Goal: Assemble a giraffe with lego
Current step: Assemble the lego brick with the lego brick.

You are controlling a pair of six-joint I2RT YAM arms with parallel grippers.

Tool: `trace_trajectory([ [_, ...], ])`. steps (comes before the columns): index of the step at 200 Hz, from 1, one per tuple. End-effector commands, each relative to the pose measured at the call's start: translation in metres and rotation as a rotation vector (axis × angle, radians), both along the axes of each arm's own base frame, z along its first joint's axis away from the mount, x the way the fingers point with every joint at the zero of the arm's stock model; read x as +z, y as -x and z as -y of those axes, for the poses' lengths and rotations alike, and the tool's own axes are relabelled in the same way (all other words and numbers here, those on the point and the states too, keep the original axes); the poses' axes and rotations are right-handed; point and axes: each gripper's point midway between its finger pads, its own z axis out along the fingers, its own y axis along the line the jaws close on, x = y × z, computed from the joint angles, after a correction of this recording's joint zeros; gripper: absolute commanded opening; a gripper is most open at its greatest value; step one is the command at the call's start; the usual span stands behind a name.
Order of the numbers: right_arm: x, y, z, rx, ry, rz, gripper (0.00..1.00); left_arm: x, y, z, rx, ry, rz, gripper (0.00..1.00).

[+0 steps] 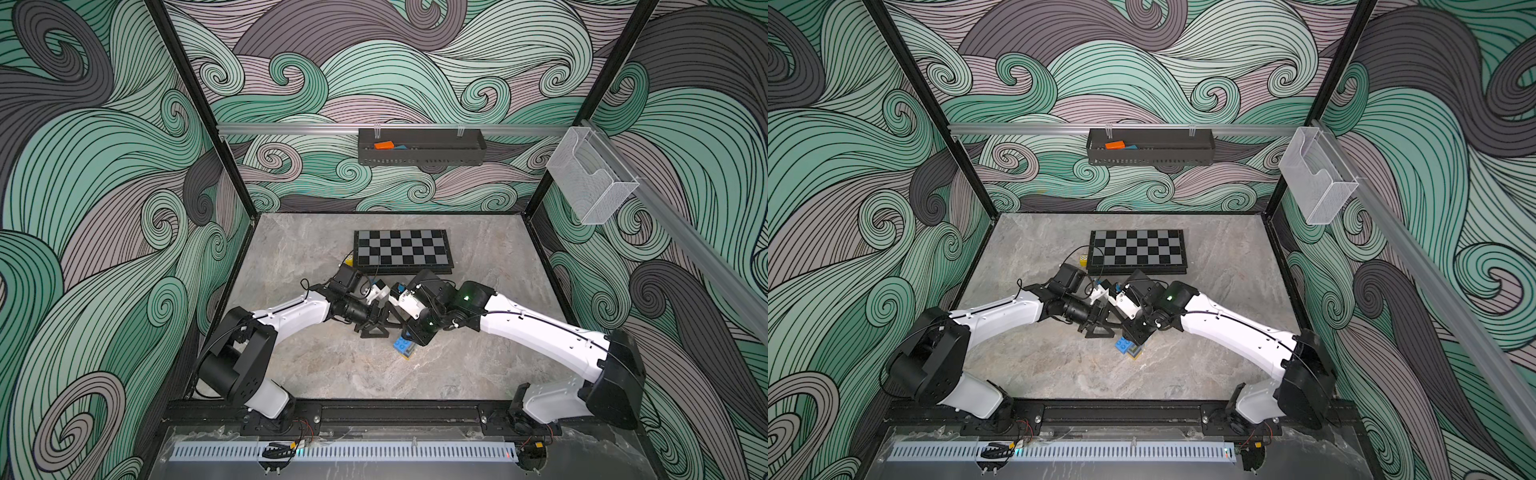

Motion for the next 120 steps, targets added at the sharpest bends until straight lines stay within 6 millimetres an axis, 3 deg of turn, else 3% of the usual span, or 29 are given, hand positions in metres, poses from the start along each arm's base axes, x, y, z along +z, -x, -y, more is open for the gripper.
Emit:
trace_trajectory([
  [1,-0.054,0.029,0.043,-0.006,0.237,-0.155,0.33,-0.005,0.005,0.006,-0.027,-0.014,-0.003,0.99],
  [53,-0.052,0.030,0.047,-0.014,0.235,-0.143,0.34,-0.022,0.020,0.005,-0.077,-0.072,-0.027,0.99],
  [120,-0.057,0.033,0.052,-0.012,0.246,-0.146,0.35,-0.031,0.024,0.012,-0.122,-0.115,-0.050,0.99],
])
